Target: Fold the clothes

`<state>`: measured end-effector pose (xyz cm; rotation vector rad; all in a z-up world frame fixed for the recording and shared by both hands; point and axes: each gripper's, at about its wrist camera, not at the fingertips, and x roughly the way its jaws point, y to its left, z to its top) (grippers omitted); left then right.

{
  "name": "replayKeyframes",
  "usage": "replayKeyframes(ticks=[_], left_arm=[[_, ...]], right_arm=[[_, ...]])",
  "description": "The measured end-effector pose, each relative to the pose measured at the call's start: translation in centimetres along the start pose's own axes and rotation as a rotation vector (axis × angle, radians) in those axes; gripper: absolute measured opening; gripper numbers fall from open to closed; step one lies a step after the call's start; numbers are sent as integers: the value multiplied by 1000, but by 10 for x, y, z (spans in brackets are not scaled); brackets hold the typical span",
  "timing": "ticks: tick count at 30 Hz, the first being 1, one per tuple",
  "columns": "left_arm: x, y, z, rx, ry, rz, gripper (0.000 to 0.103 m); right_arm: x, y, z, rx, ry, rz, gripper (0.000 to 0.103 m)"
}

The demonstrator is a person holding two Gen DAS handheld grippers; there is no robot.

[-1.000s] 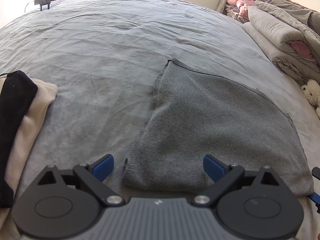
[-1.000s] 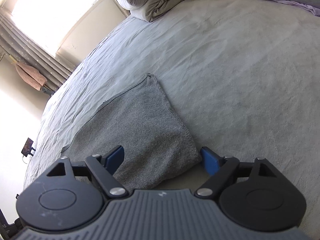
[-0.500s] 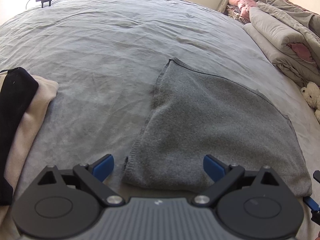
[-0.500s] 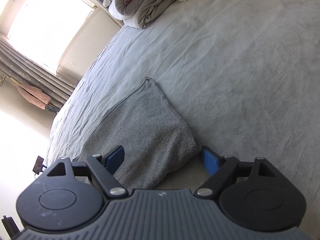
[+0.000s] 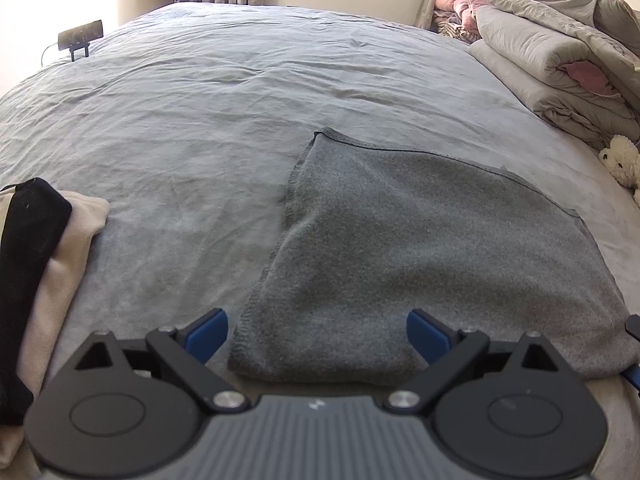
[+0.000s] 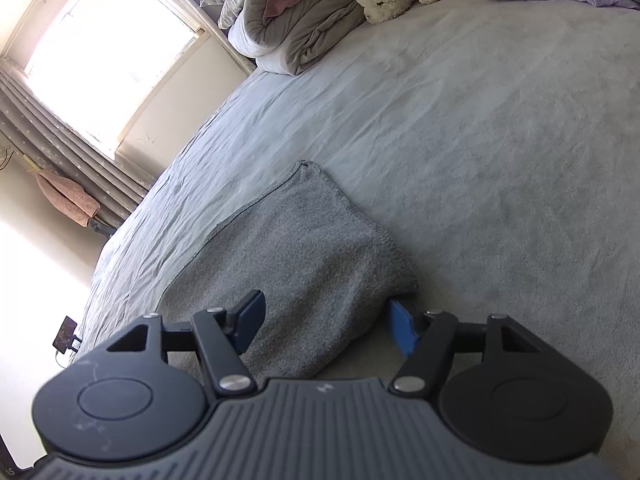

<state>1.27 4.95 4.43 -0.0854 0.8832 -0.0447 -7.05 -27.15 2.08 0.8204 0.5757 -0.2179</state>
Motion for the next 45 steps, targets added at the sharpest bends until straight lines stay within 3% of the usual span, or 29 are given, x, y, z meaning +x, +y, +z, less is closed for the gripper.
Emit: replayKeyframes(ticks=[10,14,23,28,34,39,45], left_arm=[[2,3,0,-10,8,2,97],[1,1,-1,-1,6,-1,97],[0,2,-1,-4,7,-1,97],[0,3,0,-11,10,-7,97],[-1,6,0,-24,17,-14,97],[-1,6,0,-27,20,-13,97],[-2,7,0,-32,25,-21,97]], right_arm=[[-5,15,-3,-6,-62,-11,62],[4,12,-6,3,-25,-32,62],[4,20,-7,-80,-61,-63,30],[7,13,-8,-42,-41,-88,29],[-1,21,-8,-84,-81,-69,29],[9,14,-9,-60,-21,-89,29],[8,16,-8,-85,-24,-76,27]])
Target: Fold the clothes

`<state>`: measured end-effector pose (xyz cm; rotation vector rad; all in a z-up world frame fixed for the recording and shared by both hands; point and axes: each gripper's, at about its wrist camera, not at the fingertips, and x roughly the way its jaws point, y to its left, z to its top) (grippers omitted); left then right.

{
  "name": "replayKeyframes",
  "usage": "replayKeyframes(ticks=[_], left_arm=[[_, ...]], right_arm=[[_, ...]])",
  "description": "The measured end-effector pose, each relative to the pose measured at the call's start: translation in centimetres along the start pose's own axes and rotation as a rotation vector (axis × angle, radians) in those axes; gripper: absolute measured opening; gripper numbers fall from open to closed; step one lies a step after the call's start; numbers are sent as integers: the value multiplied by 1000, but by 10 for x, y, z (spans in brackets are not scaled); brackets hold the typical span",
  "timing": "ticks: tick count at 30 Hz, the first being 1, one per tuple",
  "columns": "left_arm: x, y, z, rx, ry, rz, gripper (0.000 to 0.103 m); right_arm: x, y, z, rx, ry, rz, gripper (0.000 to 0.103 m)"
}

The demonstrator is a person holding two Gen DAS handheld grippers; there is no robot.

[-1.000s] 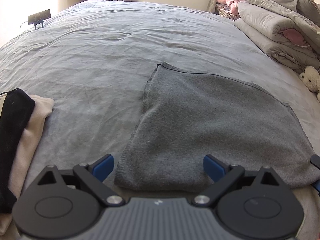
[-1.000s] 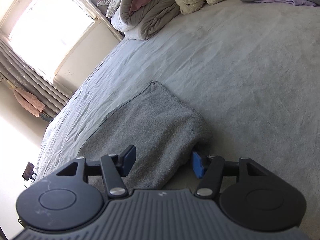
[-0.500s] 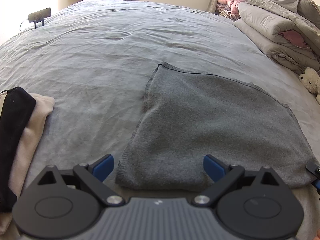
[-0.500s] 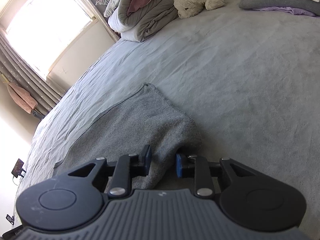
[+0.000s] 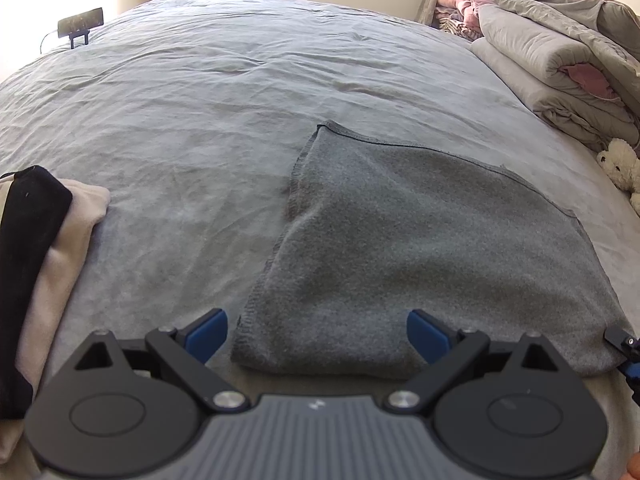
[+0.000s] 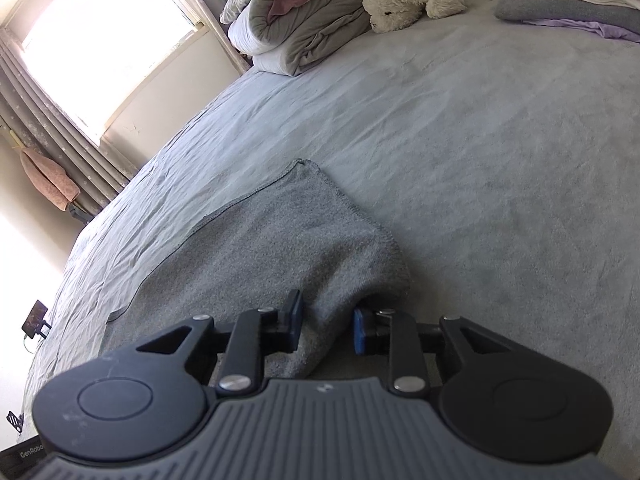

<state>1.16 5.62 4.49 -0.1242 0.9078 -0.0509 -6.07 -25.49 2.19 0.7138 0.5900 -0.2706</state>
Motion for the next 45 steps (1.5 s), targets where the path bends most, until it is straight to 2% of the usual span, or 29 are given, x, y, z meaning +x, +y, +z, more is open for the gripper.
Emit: replayKeyframes(ticks=[2,15,20,24,29,31,34,38,41,45], left_arm=[[1,-1,0,1,4,2,97],[4,1,-2,-6,35,0,97],[-2,-5,-2,29,-12,15,97],[-15,-23,-5,104,-97,1,97],[-21,-70,-25,326,-173,-82,97],[-15,-84,-31,388,-182,-67,97],[-5,-92,-32,392,-188,-29,97],[3,-95,-29,366,-195,-39,97],[9,-107,-39,439,-200,-19,97],[8,-118,-49,529,-261,15,97]], right_arm=[[-1,1,0,1,-7,-1,20],[-6,-3,1,49,-27,16,19],[-7,0,0,30,-37,10,19],[-7,1,1,33,-32,8,19],[-7,1,4,56,-20,7,19],[-7,0,6,73,-12,10,19],[-6,-3,10,109,5,16,19],[-6,-4,12,143,26,18,19],[-3,-5,13,158,45,7,19],[0,-5,13,188,60,-8,20]])
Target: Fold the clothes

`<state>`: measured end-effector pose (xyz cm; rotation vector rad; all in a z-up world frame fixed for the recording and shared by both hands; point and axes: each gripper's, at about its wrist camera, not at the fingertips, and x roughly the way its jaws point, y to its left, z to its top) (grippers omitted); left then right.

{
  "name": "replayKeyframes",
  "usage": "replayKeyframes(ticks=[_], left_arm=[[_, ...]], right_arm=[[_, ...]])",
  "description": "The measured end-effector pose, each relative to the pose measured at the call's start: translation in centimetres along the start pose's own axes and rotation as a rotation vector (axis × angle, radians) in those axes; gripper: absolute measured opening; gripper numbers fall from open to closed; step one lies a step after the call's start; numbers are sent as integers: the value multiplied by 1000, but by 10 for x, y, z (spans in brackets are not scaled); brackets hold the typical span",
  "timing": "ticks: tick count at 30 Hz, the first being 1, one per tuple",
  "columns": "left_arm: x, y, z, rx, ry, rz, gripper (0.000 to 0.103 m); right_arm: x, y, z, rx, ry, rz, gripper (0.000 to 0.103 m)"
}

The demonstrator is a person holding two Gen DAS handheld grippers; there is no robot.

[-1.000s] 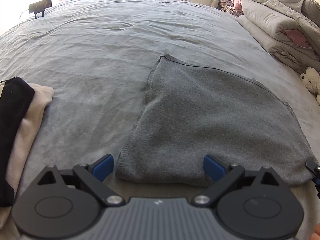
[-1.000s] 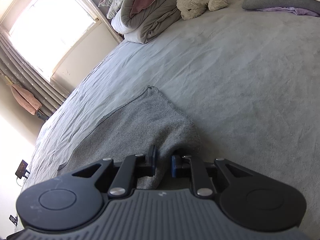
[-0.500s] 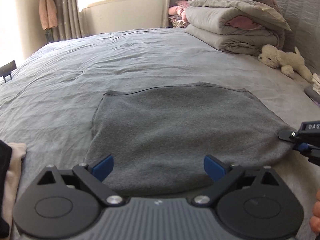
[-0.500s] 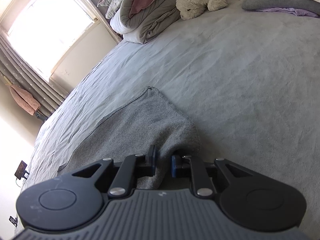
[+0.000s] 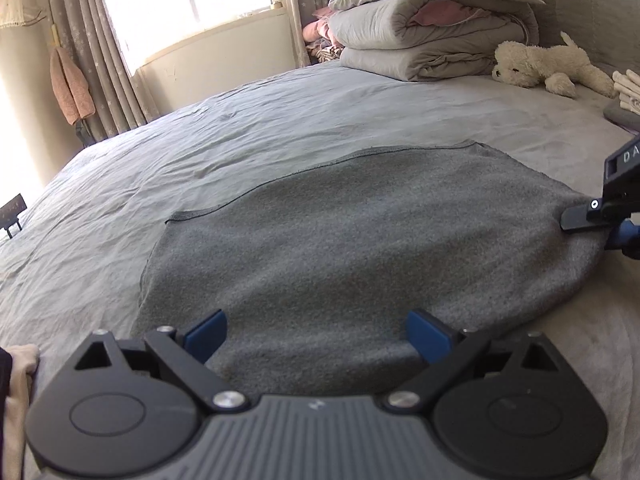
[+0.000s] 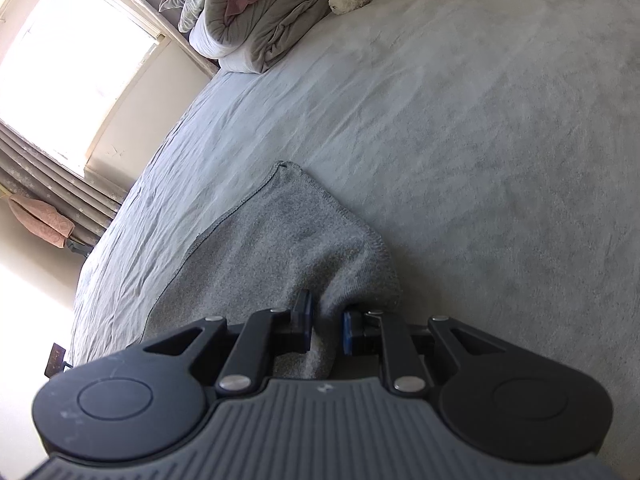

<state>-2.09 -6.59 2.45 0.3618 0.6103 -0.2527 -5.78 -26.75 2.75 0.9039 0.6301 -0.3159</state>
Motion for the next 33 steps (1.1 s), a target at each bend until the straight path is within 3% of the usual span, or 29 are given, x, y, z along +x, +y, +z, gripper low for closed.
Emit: replayKeyframes(ticks=[4,9,15,33], left_arm=[[3,5,10,-3,-12,-4,98],[24,9,21,-29,33,-37,98],[31,4,34,49,44,-4,103],[79,12,69,-77,146,43,103]], right_arm=[[0,1,2,36,11,-10,22],[2,1,6,72,26,-18,22],[2,-1,9,104,41,-16,22],[0,-7,14,169,73,-4,22]])
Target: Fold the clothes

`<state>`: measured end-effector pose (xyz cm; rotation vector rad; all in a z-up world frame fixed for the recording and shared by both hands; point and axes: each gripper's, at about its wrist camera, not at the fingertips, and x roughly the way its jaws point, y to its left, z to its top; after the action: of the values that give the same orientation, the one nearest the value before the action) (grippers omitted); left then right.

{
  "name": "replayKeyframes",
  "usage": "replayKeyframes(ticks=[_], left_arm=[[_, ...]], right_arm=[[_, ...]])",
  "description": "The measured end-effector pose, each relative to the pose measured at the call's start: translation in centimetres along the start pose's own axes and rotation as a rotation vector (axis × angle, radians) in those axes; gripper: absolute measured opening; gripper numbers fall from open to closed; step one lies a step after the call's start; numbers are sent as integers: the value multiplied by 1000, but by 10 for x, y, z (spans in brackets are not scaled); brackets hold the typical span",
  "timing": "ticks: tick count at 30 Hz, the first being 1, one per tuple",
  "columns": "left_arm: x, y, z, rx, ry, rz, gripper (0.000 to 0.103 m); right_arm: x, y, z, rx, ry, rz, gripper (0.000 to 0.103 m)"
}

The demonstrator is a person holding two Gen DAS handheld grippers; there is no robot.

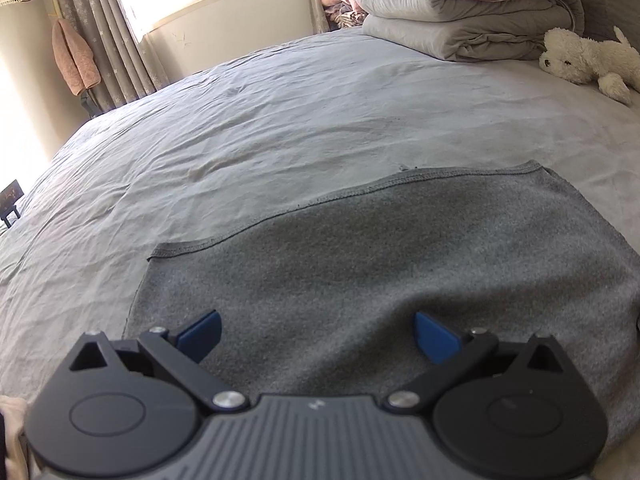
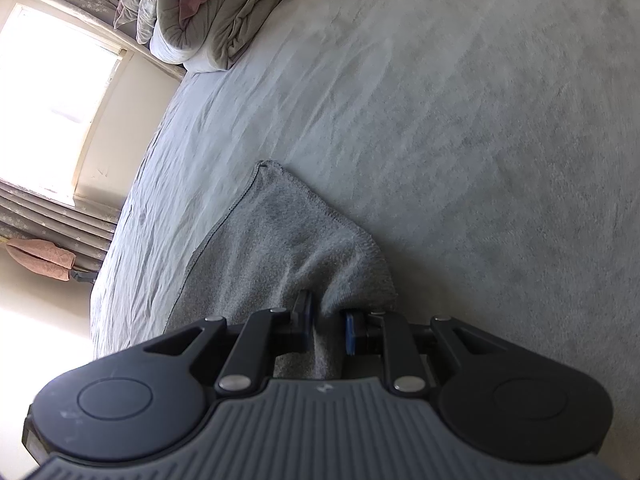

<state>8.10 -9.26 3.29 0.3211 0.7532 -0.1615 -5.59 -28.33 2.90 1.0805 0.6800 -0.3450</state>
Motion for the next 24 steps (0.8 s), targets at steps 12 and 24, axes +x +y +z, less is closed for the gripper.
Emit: replayKeyframes(ticks=[12,24], left_arm=[[21,4,17,-60,20,24,103],[47,10,38,-120,35,54,103]], right_arm=[[1,0,1,8,4,-4,22],[1,-1,2,9,4,-9,22]])
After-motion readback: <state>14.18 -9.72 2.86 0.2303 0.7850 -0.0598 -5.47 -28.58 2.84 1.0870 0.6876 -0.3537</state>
